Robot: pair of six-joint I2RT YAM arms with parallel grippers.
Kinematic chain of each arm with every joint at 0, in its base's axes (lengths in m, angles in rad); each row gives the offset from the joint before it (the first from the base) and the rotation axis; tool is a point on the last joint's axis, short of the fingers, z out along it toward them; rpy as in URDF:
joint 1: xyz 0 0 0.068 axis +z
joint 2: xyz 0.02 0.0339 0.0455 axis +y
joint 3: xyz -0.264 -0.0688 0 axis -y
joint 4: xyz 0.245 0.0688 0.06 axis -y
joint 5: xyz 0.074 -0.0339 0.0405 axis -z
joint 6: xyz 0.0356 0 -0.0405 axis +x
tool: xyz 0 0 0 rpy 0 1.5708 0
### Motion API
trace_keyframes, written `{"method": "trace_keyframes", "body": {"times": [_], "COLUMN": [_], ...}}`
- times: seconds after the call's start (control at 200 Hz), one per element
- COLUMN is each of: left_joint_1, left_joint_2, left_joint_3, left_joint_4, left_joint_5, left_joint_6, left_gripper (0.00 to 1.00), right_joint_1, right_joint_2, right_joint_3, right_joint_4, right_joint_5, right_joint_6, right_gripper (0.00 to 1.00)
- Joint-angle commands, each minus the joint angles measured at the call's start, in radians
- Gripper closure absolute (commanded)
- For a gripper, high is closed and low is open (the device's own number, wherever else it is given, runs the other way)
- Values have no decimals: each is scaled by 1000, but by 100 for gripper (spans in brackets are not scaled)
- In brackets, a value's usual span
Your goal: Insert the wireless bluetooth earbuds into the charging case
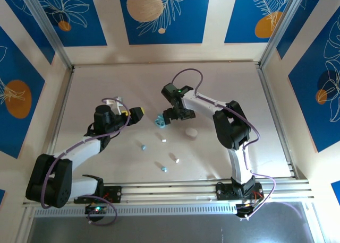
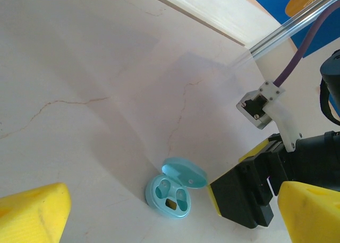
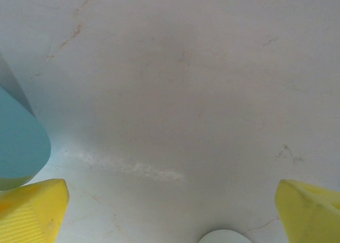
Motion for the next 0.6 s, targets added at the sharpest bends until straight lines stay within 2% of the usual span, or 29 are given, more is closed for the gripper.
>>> {"method": "trace_keyframes", "body": {"times": [0.0, 0.595], "left_joint_1": [6, 6], "left_joint_2": [-22, -19], "left_joint_3": [-8, -13], "left_joint_4": [-2, 12], "left_joint_5": [-9, 0], "left_joint_6": [27, 24], "left_gripper": [0, 0], "right_joint_1": [-6, -39], "right_joint_2": [22, 66], "right_joint_3": [34, 93], "right_joint_4": [-22, -22], "right_joint_5": [-11, -48], "right_joint_6": [14, 0], "right_gripper": [0, 0]}}
